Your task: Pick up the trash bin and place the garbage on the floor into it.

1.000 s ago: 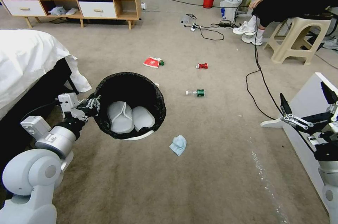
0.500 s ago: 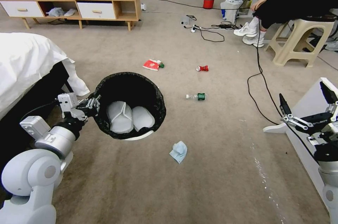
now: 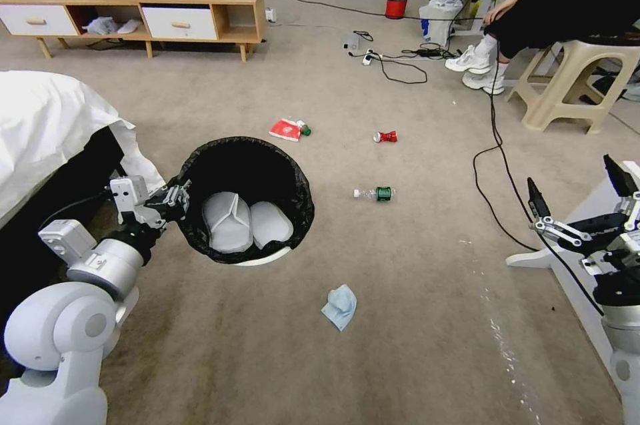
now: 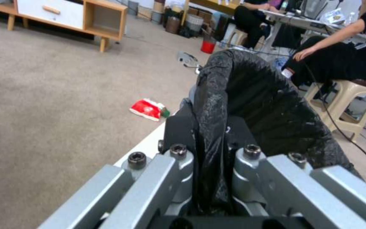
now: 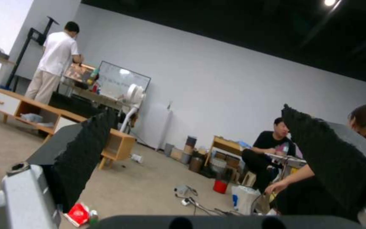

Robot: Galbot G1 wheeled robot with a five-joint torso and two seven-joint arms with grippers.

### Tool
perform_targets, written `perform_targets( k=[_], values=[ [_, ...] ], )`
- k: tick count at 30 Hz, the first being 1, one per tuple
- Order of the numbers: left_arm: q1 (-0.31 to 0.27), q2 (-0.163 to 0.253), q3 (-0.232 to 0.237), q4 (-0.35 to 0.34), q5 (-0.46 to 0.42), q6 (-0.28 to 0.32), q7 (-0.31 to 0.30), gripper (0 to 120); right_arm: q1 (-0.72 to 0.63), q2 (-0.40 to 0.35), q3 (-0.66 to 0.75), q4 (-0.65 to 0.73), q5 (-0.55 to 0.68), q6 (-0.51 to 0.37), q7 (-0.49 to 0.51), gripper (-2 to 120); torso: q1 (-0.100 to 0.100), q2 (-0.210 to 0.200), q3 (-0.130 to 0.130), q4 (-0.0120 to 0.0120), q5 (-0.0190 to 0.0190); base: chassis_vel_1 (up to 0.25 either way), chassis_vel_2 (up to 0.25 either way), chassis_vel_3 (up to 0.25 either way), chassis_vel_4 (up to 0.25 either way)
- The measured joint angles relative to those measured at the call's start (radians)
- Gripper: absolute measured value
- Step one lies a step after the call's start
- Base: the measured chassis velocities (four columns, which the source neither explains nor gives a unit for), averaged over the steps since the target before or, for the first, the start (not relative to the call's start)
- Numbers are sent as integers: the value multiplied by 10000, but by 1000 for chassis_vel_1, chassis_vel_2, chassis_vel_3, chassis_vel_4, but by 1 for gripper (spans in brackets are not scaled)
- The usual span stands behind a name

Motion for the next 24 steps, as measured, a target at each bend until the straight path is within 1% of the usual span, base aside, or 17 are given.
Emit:
perform_targets(
  k=[14,24],
  values=[
    [-23,-41,14,36,33,3,-4,7,-11,10,-5,-22,10,5,-82,100,0,0,0,1,0,-94,92,84,-84],
    [-24,-61,40,42,51,3,-3,7,-28,28,18,-10,18,41,-124,100,1,0,0,0,1,-110,100,96,-105]
  ],
)
